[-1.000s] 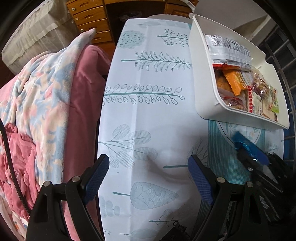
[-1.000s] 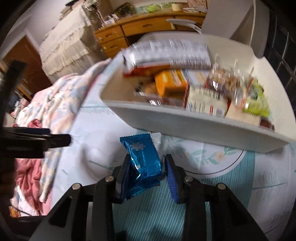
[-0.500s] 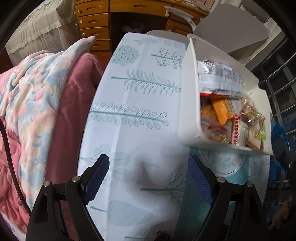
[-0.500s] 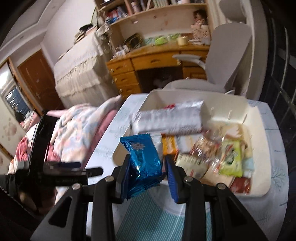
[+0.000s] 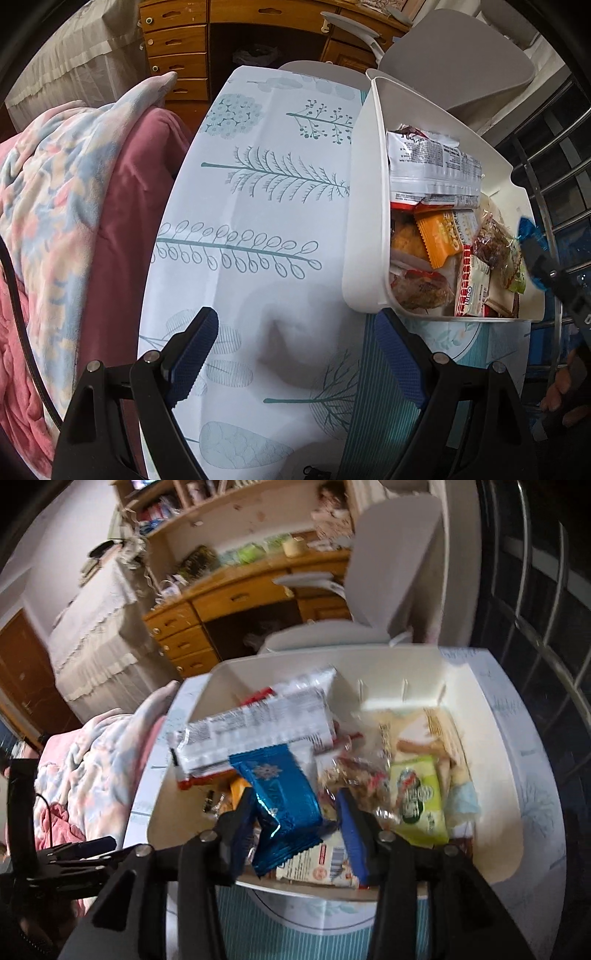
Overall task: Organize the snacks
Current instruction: 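Carry the blue foil packet into the white tray and open the right tool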
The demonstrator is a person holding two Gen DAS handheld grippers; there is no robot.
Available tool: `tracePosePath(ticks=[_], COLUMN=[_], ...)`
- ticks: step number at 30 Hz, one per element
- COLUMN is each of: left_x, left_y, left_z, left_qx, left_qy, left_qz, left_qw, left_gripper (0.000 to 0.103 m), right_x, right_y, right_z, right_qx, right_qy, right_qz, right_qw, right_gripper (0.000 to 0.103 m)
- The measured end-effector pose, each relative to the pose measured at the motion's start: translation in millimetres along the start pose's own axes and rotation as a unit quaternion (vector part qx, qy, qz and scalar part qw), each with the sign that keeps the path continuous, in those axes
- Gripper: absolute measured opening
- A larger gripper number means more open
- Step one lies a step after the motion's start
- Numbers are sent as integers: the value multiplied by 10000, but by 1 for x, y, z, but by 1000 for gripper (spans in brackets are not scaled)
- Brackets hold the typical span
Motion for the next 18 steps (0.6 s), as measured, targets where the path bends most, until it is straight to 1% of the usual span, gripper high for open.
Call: tracePosePath(ticks=[2,3,5,10,13,18], left_x=[-2,-3,-6,-15,-24,-39], left_y=[2,2,4,4,2,-6], left_z=[-1,-1,-2,-9,-14,-27], left_qx=[19,31,66,117,151,160], left_qy=[-25,-42,-68,-132,-180,-250], left_qz=[12,24,50,111,180,267], left_qw=[10000,10000,9999,9998,9996,9992], left_gripper=[86,86,86,86,86,86], right_x=[1,0,-3,-11,-17,-28], right_y=[-2,-2,-4,-9,-16,-34], right_z=[1,0,-1,-7,-11,-23], right_qx=[137,173,203,375,519,525], right_qy=[-53,-100,-147,-249,-319,-460], right_qz=[-73,-64,-38,-93,-140,-219], right_qw=[9999,9998,9997,9989,9980,9973], right_gripper=[60,63,75,81,87,88])
Point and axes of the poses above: each gripper's, at about its wrist camera, not at the fingertips, and x roughly the way its jaws point, z to its right, y to its top, the point moved 8 cm from there along x, roughly the way its jaws point, and after that the axes turned 7 degrees about -y, right-handed, at the moved point
